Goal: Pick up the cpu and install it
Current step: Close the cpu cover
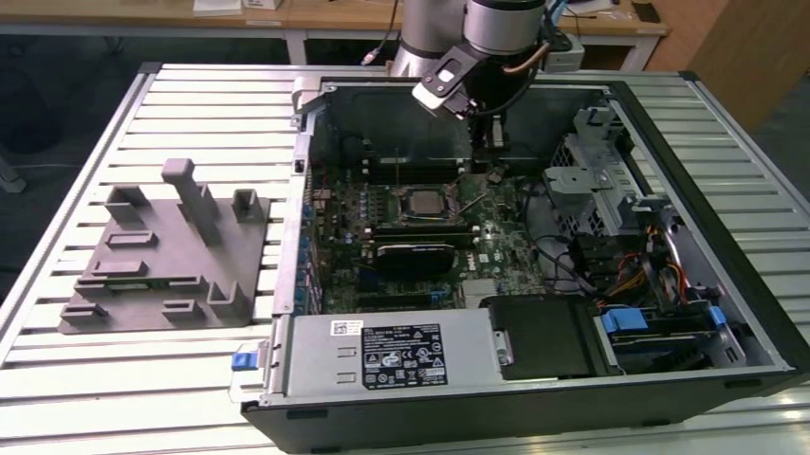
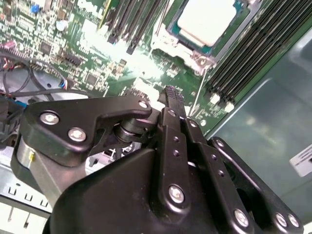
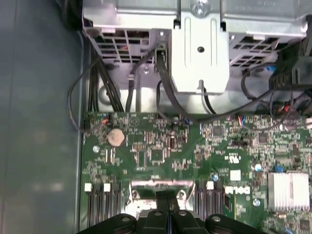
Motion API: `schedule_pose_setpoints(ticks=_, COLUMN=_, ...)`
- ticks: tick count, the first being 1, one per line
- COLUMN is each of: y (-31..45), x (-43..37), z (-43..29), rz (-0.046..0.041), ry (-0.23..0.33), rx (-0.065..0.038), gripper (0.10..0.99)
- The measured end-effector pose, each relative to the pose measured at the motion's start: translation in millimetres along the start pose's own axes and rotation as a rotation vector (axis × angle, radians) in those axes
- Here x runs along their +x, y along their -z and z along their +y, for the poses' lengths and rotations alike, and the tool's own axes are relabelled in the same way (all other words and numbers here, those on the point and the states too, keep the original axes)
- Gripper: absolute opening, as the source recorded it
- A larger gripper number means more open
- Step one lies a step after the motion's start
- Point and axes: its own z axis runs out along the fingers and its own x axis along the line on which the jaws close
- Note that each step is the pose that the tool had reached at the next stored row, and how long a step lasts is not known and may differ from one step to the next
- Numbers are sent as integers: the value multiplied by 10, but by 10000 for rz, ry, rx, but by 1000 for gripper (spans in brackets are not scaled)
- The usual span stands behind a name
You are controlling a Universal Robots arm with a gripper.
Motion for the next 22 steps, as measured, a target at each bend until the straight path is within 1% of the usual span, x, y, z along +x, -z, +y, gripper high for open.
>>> schedule_pose_setpoints(ticks=6, y=-7, x=1, z=115, rz=1, ry=-1, rx=0, gripper=106)
schedule_pose_setpoints(ticks=17, y=-18, x=1, z=305, rz=1, ry=0, rx=0, gripper=106)
schedule_pose_setpoints(ticks=20, y=-20, x=2, z=341, rz=1, ry=-1, rx=0, gripper=106)
schedule_pose_setpoints(ticks=22, y=-42, x=2, z=341, rz=0, ry=-1, rx=0, gripper=106)
